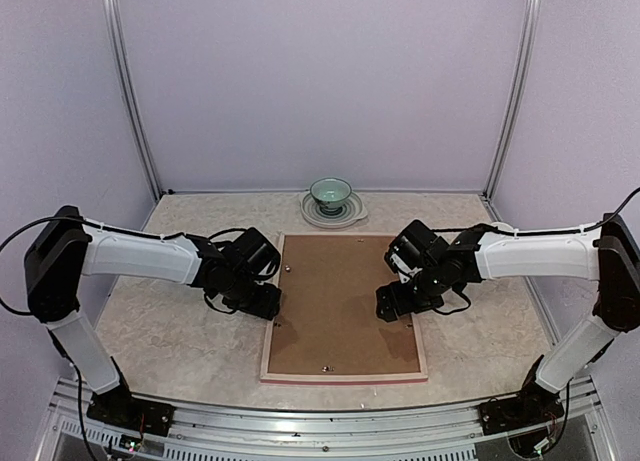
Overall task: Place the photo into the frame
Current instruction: Press the fastener onto the backboard.
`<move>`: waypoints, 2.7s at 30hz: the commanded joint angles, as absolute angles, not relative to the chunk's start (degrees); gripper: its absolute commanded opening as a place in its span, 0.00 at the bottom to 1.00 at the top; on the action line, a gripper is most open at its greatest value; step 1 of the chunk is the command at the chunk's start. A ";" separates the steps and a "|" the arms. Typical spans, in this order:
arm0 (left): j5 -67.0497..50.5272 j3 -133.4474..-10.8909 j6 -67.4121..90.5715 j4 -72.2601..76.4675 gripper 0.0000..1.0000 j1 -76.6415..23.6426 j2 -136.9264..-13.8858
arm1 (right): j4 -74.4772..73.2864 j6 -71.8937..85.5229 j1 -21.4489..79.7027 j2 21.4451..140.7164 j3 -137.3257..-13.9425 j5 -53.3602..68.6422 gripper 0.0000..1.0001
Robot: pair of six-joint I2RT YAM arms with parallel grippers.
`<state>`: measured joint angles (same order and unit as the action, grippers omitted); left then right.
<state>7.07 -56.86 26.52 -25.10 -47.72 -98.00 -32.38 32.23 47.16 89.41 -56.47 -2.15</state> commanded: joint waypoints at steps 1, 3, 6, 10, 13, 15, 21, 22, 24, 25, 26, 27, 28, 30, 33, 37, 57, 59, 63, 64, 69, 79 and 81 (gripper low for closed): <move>9.23 -63.05 26.01 -24.76 0.65 -45.46 -97.54 | -31.88 32.39 47.29 89.11 -56.54 -2.39 0.89; 9.53 -65.16 25.34 -25.01 0.67 -44.76 -98.72 | -32.06 32.34 47.29 89.01 -56.77 -2.44 0.89; 10.06 -67.83 24.35 -25.08 0.69 -43.40 -100.56 | -32.46 32.37 47.32 88.24 -56.53 -3.08 0.90; 8.55 -70.05 23.75 -23.59 0.70 -40.75 -102.59 | -32.86 32.34 47.29 87.87 -56.43 -3.59 0.91; 6.56 -71.79 23.57 -22.38 0.69 -38.77 -104.88 | -32.92 32.25 47.29 88.10 -56.75 -3.45 0.91; 5.25 -72.94 23.28 -21.87 0.69 -37.74 -106.47 | -32.95 32.15 47.33 88.25 -57.04 -3.43 0.92; 2.58 -75.35 23.30 -20.32 0.69 -36.12 -110.87 | -33.41 32.06 47.29 87.98 -57.01 -4.02 0.92; 2.11 -75.68 23.43 -20.20 0.69 -35.79 -111.55 | -33.24 32.08 47.29 87.98 -56.83 -3.94 0.93; 1.03 -76.28 23.78 -19.81 0.69 -35.13 -112.53 | -32.86 32.16 47.29 88.04 -56.48 -3.77 0.93; 0.47 -76.62 23.91 -19.71 0.69 -34.82 -112.97 | -32.74 32.20 47.29 88.13 -56.36 -3.75 0.93; 0.37 -76.84 24.03 -19.58 0.69 -34.66 -113.73 | -32.72 32.25 47.29 88.23 -56.34 -3.62 0.93; 0.35 -77.06 24.20 -19.52 0.68 -34.49 -114.23 | -32.67 32.32 47.29 88.32 -56.34 -3.61 0.93; 0.35 -77.28 24.33 -19.45 0.68 -34.34 -114.58 | -32.53 32.34 47.29 88.33 -56.29 -3.53 0.93; 0.35 -77.69 24.35 -19.31 0.68 -34.28 -115.36 | -32.40 32.24 47.29 88.25 -56.16 -3.48 0.94; 0.35 -78.43 24.41 -19.33 0.68 -34.24 -116.37 | -32.39 32.12 47.24 88.31 -56.03 -3.59 0.94; 0.35 -79.46 24.52 -19.34 0.68 -34.19 -117.64 | -32.18 32.08 47.29 88.54 -55.88 -3.60 0.94; -0.57 -79.08 24.97 -19.15 0.58 -34.04 -118.37 | -32.26 31.42 47.33 89.47 -56.69 -3.34 0.94; -0.47 -79.18 25.09 -19.23 0.57 -33.70 -118.39 | -32.28 31.42 47.29 89.47 -56.68 -3.34 0.94; -0.61 -78.98 25.35 -19.51 0.54 -33.09 -119.02 | -32.27 31.55 47.29 89.39 -56.59 -3.34 0.94; -0.60 -78.78 25.39 -19.67 0.53 -33.10 -119.20 | -32.18 31.62 47.29 89.24 -56.40 -3.30 0.94; -1.17 -78.09 25.75 -19.22 0.50 -33.05 -119.67 | -31.86 31.99 47.29 88.83 -55.74 -3.10 0.94; -1.60 -77.67 25.84 -19.29 0.42 -32.96 -120.83 | -31.55 32.33 47.29 88.77 -55.39 -2.99 0.95; -1.60 -77.65 25.92 -19.25 0.40 -32.87 -121.10 | -31.48 32.34 47.29 88.92 -55.46 -2.99 0.95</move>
<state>-2.83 -78.59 25.67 -18.76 -33.76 -118.48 -32.18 32.03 47.16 89.34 -55.81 -2.83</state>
